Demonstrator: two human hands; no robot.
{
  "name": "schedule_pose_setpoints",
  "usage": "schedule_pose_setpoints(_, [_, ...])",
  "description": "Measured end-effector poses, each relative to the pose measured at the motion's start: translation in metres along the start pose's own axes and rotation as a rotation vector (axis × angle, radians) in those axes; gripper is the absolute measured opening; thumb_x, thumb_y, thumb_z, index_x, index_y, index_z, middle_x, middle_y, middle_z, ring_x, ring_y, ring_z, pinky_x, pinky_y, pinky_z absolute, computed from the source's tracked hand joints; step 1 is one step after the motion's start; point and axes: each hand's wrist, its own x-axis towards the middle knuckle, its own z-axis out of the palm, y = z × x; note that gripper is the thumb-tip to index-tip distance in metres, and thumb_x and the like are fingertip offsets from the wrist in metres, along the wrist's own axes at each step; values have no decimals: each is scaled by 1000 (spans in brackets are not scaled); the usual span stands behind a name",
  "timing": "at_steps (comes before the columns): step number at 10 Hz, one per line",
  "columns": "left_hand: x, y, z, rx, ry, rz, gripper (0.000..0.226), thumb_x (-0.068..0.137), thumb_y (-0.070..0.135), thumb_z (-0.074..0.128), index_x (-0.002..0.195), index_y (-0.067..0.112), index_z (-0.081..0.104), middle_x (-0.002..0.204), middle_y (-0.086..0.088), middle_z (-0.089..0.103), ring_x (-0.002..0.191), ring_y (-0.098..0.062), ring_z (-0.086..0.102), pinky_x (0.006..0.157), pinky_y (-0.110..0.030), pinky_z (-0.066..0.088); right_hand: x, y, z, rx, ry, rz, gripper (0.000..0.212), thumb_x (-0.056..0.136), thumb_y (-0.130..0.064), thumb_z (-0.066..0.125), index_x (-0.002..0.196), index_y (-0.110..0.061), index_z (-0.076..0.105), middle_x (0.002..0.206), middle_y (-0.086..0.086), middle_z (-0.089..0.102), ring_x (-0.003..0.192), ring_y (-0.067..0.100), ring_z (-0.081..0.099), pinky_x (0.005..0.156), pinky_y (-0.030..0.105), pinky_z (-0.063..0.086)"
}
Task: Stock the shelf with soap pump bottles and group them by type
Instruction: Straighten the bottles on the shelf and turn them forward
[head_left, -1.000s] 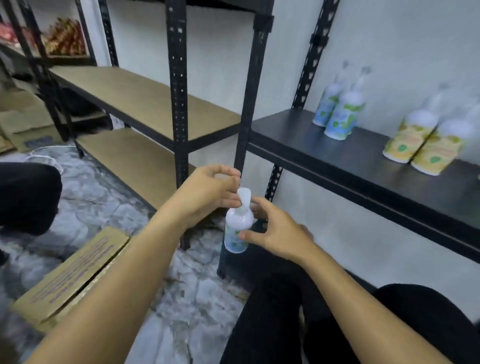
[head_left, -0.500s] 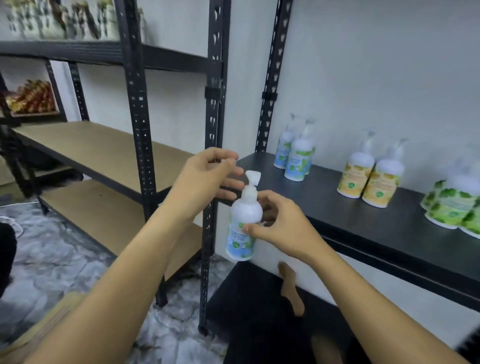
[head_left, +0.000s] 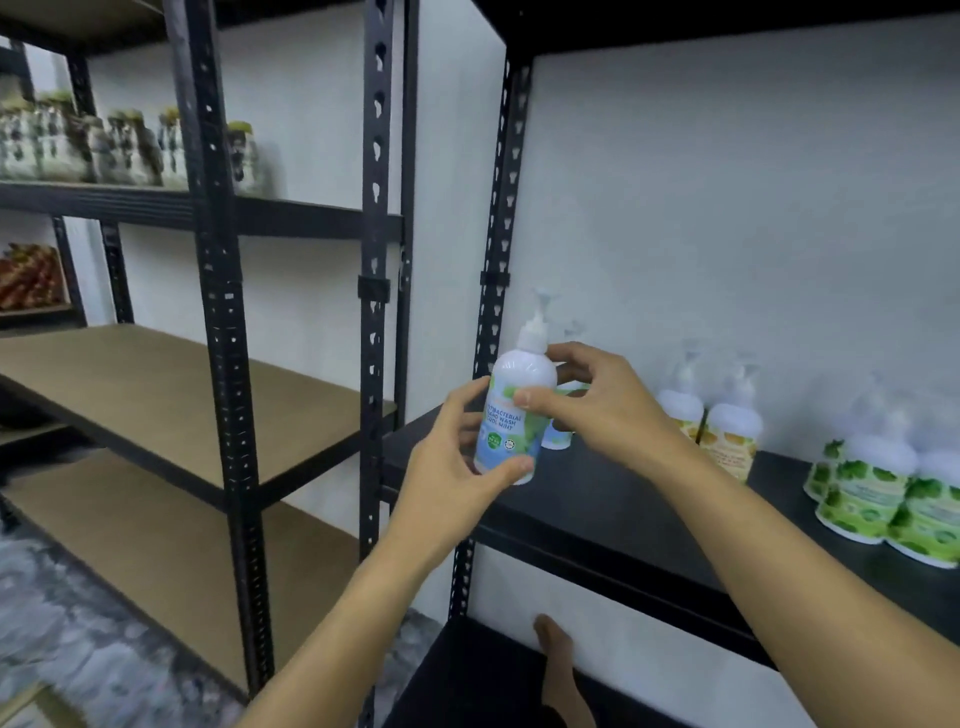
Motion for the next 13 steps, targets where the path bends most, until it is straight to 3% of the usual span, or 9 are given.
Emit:
schedule_pose_setpoints(1, [11,-2,16,59,57,32,73,76,22,82,134,42,42,102,14,68,92,-1,68,79,-23,58,6,8,-2,-2,16,6,43,77,-38,83,115,-33,63,103,-12,70,89,4,68,73,23,55])
schedule_pose_setpoints(2, [23,-9,25,115,95,61,71,74,24,81,130,44,42,99,14,68,88,-1,68,74,-25,59,9,20,-3,37,30,27,46,83,-40,77,126,-34,60,109,-11,70,95,6,69,81,29,58])
schedule_pose_setpoints(3, [39,-24,29,148,114,42,70,73,24,80,128,43,41,98,13,69,86,-2,69,75,-32,61,6,42,-4,-24,59,113,52,91,-50,63,138,-32,52,122,-9,66,105,6,64,89,28,52])
schedule_pose_setpoints(4, [57,-43,31,181,112,2,71,73,21,80,127,43,40,95,12,69,82,-2,69,75,-34,61,-4,70,0,-212,75,191,51,97,-46,56,143,-26,49,136,-5,60,117,10,58,92,24,42])
schedule_pose_setpoints(5, [77,-60,34,194,99,-33,72,74,19,80,126,44,36,96,11,67,83,-3,68,76,-33,60,-9,94,6,-401,-12,216,59,98,-48,52,150,-25,39,149,-1,48,135,16,46,103,29,39])
schedule_pose_setpoints(6, [96,-74,40,204,75,-46,72,74,18,80,125,43,35,97,9,67,83,-5,68,74,-32,60,-7,111,13,-591,-144,325,76,98,-60,41,158,-19,21,164,4,22,152,21,18,121,38,22])
schedule_pose_setpoints(8, [125,-97,52,190,46,-68,70,76,15,78,123,39,33,102,5,66,86,-5,67,74,-29,59,-7,124,23,-753,-269,431,84,95,-73,22,160,-22,10,168,1,3,154,18,0,124,40,4])
schedule_pose_setpoints(11, [146,-116,51,184,42,-95,70,79,10,77,123,39,31,98,3,63,85,-5,66,64,-13,50,-7,127,24,-770,-274,440,84,93,-74,20,160,-25,5,168,-3,-2,154,15,-6,125,38,0])
schedule_pose_setpoints(13, [154,-126,56,170,34,-96,69,79,11,78,126,34,34,103,3,62,89,-7,66,73,-20,54,-8,128,24,-770,-278,444,83,93,-74,19,160,-26,4,167,-5,-3,154,14,-7,125,38,0])
